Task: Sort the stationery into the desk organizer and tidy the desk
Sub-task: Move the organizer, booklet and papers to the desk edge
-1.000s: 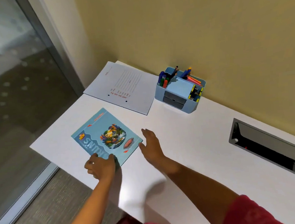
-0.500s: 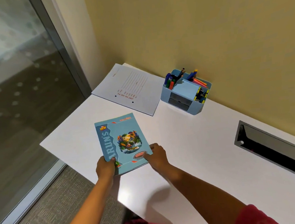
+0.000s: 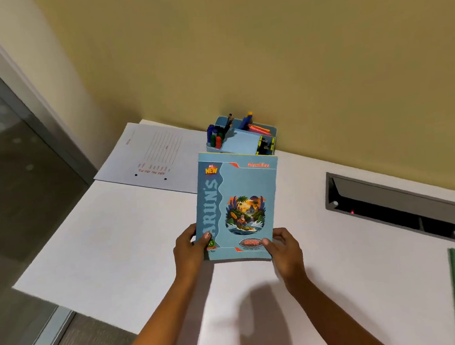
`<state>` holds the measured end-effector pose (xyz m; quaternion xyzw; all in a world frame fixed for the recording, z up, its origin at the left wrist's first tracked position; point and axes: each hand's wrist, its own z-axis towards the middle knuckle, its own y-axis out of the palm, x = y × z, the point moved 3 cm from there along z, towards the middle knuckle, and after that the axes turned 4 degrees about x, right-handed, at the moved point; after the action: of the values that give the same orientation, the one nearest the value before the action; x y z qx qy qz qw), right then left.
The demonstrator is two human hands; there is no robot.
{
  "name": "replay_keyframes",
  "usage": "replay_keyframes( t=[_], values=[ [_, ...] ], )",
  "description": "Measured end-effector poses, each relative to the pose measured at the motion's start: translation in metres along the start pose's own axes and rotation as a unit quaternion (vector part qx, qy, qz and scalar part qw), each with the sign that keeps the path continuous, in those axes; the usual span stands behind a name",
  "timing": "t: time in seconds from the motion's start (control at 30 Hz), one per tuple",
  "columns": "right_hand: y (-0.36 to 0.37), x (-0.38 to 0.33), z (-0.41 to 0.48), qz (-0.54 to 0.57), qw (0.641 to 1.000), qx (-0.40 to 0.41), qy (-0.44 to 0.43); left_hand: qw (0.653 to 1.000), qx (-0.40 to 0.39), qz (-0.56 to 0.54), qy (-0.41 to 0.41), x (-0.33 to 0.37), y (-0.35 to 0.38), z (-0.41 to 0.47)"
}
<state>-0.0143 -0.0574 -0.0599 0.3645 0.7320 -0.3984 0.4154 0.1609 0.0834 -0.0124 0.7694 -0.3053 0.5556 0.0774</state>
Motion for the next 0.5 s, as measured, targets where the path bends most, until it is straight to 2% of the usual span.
replay_keyframes(
  t=[0.1, 0.23, 0.5],
  values=[
    [-0.039, -0.002, 0.001, 0.013, 0.996, 0.092, -0.010, 0.998, -0.057, 0.019, 0.024, 0.015, 0.039, 0.006],
    [-0.075, 0.004, 0.015, -0.013, 0.983, 0.180, 0.019, 0.993, -0.102, 0.049, 0.040, 0.027, 0.090, 0.017],
    [-0.106, 0.005, 0.056, -0.025, 0.968, 0.245, 0.053, 0.976, -0.186, 0.105, 0.031, 0.040, 0.162, 0.051]
  ],
)
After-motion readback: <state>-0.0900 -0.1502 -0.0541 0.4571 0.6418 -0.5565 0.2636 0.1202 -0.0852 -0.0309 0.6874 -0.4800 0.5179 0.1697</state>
